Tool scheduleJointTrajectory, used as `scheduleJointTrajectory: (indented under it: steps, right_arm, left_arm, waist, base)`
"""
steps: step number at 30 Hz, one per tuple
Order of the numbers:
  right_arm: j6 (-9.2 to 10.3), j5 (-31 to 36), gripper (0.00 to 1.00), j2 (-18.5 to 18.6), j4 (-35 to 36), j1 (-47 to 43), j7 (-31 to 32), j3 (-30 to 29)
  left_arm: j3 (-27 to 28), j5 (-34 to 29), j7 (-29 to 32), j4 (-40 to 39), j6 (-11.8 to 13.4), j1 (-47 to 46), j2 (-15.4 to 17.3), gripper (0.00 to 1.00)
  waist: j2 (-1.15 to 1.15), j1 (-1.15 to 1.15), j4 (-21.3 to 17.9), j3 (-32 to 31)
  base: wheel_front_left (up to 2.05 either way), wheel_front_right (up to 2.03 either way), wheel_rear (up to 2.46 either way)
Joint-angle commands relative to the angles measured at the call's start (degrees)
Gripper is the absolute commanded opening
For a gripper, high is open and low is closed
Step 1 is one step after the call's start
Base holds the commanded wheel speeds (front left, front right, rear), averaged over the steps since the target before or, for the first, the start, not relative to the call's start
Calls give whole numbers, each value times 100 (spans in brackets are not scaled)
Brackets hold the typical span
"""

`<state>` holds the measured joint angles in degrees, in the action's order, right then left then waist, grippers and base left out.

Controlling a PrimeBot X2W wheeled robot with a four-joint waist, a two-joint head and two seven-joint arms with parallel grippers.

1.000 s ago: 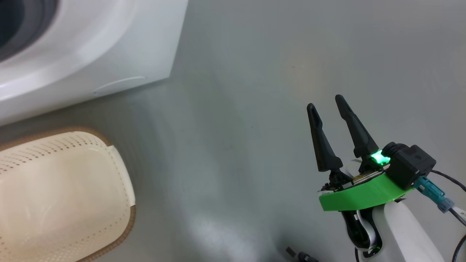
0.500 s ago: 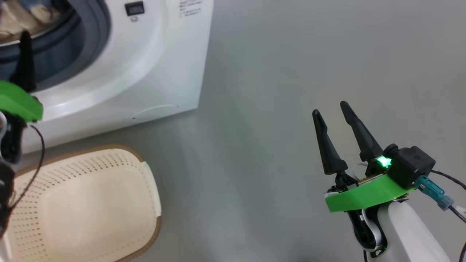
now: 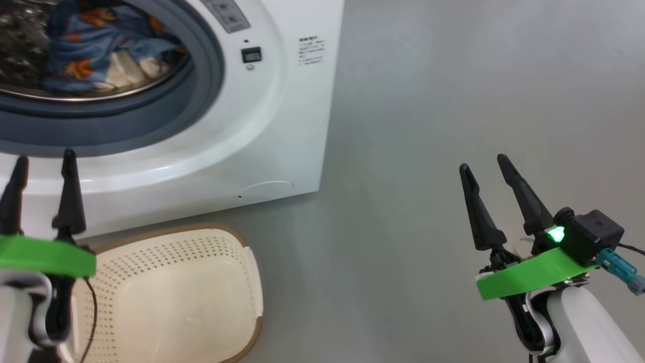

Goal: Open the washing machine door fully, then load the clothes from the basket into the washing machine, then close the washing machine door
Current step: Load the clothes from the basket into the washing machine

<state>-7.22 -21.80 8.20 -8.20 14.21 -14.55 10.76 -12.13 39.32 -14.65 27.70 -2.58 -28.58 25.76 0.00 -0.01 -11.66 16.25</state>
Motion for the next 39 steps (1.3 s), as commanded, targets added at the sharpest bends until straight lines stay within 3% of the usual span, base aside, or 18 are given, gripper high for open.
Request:
scheduleJointTrajectory:
  steps: [1, 13, 18, 39]
  right_arm:
    - [-26, -73, 100, 117, 108, -65, -45, 74]
    - [-26, -238, 100, 398, 35, -214, -45, 43]
    - [-26, -277, 100, 473, 36, -294, -45, -7]
    - [-26, -300, 100, 507, 18, -275, -45, 58]
  left_arm:
    - [367, -157, -34, -330, 49, 198, 175, 100]
    - [994, -519, -34, -1165, 3, 1442, -311, 100]
    - [1130, -535, -34, -1360, -138, 1732, -471, 100]
    - [1370, -960, -35, -1454, -362, 1914, -682, 100]
  waist:
    - [0, 1, 291, -283]
    - [0, 1, 698, -700]
    - [0, 1, 808, -792]
    - [0, 1, 795, -770]
  base:
    - [0, 0, 0]
    - [0, 0, 0]
    - [0, 0, 0]
    - [0, 0, 0]
